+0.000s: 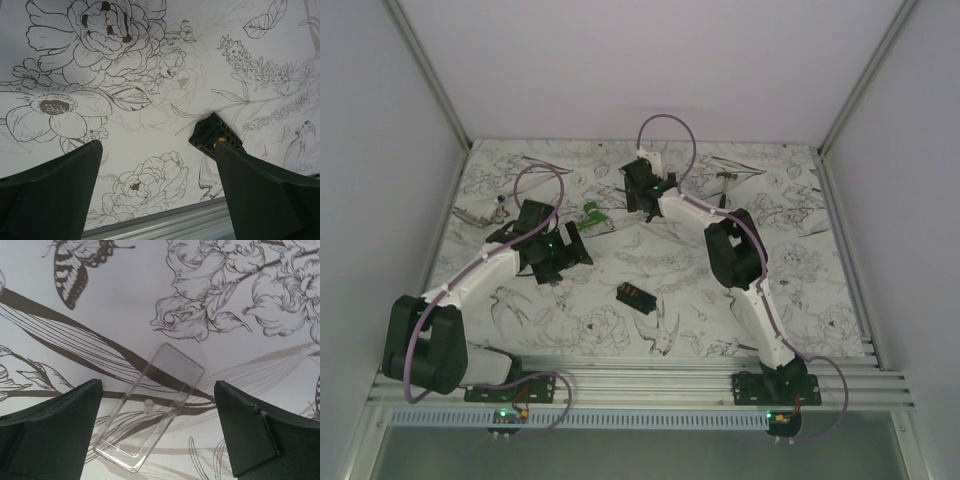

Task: Snap on the fuse box
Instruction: Pick up the fuse box cover from the center of the board, then close the fuse box cover on the fuse box base.

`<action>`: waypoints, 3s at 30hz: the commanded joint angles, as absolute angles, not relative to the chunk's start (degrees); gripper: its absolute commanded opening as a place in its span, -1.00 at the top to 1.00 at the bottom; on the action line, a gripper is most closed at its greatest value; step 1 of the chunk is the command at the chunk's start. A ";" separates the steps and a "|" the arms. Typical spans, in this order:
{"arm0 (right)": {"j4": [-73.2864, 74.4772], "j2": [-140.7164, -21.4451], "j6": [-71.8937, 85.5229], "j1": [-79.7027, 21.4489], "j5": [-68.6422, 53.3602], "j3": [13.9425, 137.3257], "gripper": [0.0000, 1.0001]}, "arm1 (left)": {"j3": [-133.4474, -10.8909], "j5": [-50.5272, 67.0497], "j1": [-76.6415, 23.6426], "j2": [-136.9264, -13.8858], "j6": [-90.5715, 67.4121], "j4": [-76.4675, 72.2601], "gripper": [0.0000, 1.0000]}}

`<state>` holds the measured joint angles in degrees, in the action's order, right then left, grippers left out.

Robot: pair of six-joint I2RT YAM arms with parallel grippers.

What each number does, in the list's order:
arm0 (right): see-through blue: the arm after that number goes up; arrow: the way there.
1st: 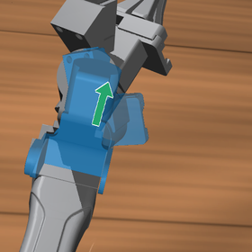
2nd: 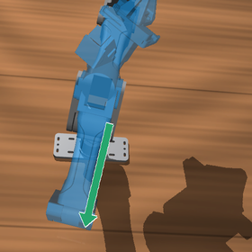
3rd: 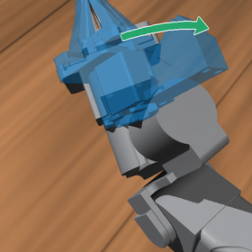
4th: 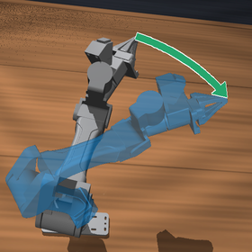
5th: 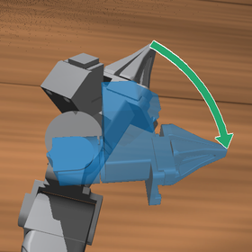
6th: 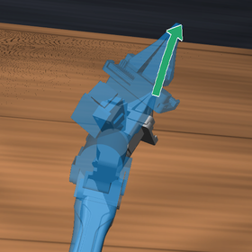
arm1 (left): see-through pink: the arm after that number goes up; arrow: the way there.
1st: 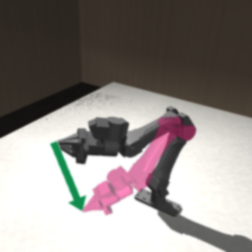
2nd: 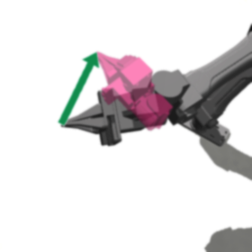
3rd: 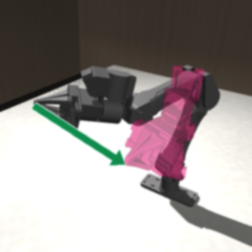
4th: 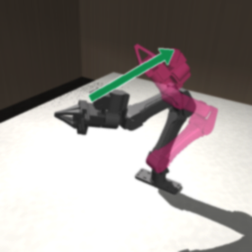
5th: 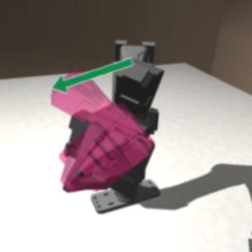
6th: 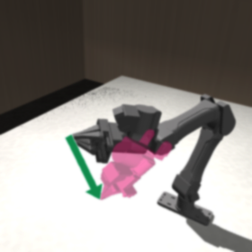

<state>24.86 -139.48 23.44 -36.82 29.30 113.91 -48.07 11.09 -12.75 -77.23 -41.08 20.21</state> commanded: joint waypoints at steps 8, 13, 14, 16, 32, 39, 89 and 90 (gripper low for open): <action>26.28 -131.96 23.54 -33.07 22.00 102.76 -0.87 | -47.64 13.68 -13.41 -78.43 -40.96 21.04 -0.98; 20.67 -130.50 20.99 -32.08 17.46 99.96 -0.76 | -47.59 13.77 -13.54 -78.64 -41.01 20.83 -0.98; 20.44 -130.95 20.96 -32.08 17.29 100.56 -0.74 | -47.68 13.81 -13.62 -78.76 -40.96 20.79 -0.98; 20.48 -132.31 21.52 -31.94 17.20 102.06 -0.64 | -47.60 14.03 -13.76 -78.82 -41.02 20.66 -0.98; 18.84 -122.89 14.49 -32.55 9.86 91.35 0.27 | -47.01 14.63 -13.99 -78.07 -40.79 20.48 -0.99; 19.05 -109.35 8.65 -34.77 1.44 78.98 0.37 | -44.88 12.69 -13.90 -74.44 -41.41 20.54 -0.99; 13.61 -94.58 -1.20 -57.22 -0.09 59.24 0.27 | -41.80 16.11 -14.51 -68.58 -41.45 19.89 -0.98; 13.71 -94.36 -1.08 -57.22 0.10 59.41 0.26 | -41.79 16.08 -14.58 -68.68 -41.47 19.87 -0.98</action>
<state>15.44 -96.38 -1.83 -56.82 -0.56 59.00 -41.28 15.09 -14.22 -68.01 -41.52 19.44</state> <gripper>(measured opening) 0.471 0.992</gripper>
